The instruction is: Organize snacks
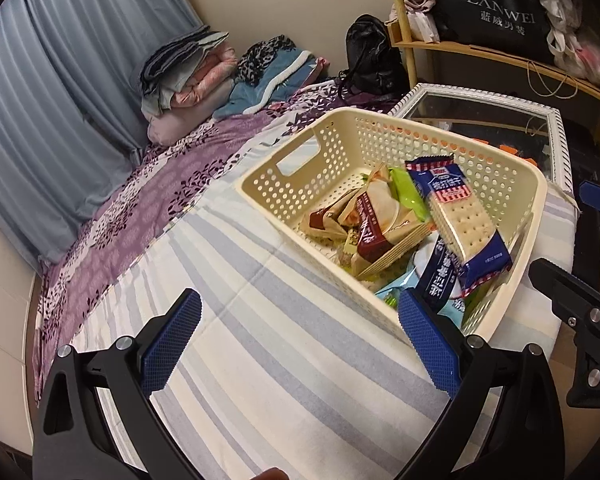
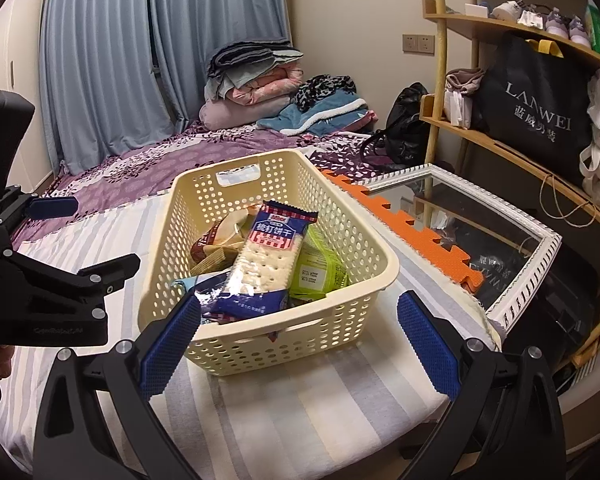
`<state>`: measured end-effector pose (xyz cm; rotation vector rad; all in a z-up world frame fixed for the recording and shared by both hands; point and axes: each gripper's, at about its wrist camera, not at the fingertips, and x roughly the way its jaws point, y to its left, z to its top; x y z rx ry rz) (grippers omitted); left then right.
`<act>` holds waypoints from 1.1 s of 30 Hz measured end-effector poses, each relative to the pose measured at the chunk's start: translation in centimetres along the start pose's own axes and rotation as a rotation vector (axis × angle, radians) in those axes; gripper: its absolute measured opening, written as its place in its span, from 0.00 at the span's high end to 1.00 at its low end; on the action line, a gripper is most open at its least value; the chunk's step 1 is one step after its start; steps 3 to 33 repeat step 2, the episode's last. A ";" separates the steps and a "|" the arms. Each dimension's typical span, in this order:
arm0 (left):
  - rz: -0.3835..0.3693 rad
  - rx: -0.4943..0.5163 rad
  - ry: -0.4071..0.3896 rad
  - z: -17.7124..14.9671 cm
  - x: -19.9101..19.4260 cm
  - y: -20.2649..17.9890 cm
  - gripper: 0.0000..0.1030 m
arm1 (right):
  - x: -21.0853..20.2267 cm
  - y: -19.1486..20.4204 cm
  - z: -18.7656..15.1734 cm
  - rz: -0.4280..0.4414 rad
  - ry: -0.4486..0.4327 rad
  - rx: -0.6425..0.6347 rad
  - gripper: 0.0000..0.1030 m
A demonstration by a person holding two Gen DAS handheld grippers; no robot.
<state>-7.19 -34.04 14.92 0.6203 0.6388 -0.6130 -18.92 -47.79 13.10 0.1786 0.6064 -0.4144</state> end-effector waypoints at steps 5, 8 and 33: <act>0.006 -0.016 0.006 -0.6 0.0 0.7 0.03 | -0.1 0.6 0.0 0.010 0.002 -0.010 0.05; 0.006 -0.016 0.006 -0.6 0.0 0.7 0.03 | -0.1 0.6 0.0 0.010 0.002 -0.010 0.05; 0.006 -0.016 0.006 -0.6 0.0 0.7 0.03 | -0.1 0.6 0.0 0.010 0.002 -0.010 0.05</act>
